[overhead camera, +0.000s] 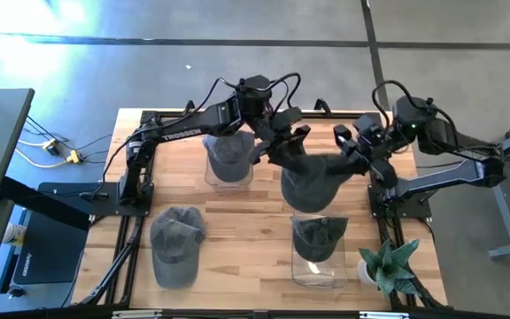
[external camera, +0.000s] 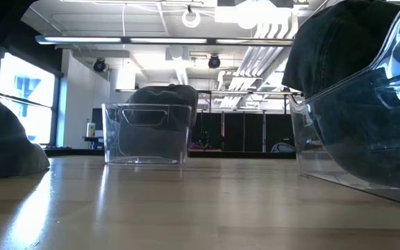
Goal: Pick & Place hat
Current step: Put the dark gray cap into the bottom transparent bin
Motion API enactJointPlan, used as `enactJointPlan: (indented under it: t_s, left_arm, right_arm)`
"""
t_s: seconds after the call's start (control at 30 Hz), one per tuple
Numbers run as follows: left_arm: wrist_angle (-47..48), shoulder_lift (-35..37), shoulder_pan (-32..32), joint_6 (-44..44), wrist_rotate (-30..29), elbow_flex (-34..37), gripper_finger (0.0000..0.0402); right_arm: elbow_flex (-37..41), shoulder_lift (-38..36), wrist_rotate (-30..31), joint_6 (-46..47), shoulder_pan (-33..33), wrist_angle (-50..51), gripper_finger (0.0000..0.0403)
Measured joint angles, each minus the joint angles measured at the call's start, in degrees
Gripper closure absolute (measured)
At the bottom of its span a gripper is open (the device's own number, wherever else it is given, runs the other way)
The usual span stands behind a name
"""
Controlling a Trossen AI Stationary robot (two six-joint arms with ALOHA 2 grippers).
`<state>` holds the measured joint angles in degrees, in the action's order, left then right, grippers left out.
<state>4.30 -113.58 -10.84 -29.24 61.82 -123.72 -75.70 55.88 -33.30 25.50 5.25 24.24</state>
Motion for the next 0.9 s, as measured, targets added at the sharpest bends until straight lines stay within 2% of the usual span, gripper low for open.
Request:
enactJointPlan:
  t_s: [0.07,0.17,0.3,0.43,0.6,0.73,0.9]
  left_arm:
    - [-0.3,0.0,0.9,-1.1,0.1,0.0,0.0252]
    - [0.6,0.5,3.5,0.0,-1.4,0.1,0.0264]
    - [1.4,1.0,7.7,2.2,-2.8,0.0,0.0324]
    - [6.9,0.9,10.8,6.0,-3.8,0.0,0.0391]
    - [18.6,1.9,14.1,13.6,-9.0,0.2,0.0384]
    - [25.3,2.8,17.0,22.8,-16.2,-0.1,0.0398]
    - [32.0,2.9,21.8,32.3,-25.4,0.1,0.0395]
  right_arm:
    - [0.0,0.0,-0.2,0.0,-2.1,0.2,0.0397]
    - [0.0,0.1,0.9,0.0,-5.9,0.4,0.0396]
    - [0.0,0.1,6.7,0.0,-12.1,0.6,0.0399]
    - [0.0,1.1,16.1,0.1,-20.1,0.7,0.0398]
    - [0.0,5.1,25.9,1.2,-30.2,-0.4,0.0399]
    - [0.0,8.9,30.8,0.1,-36.1,-1.4,0.0400]
    - [0.0,12.6,36.8,-2.4,-42.0,0.4,0.0397]
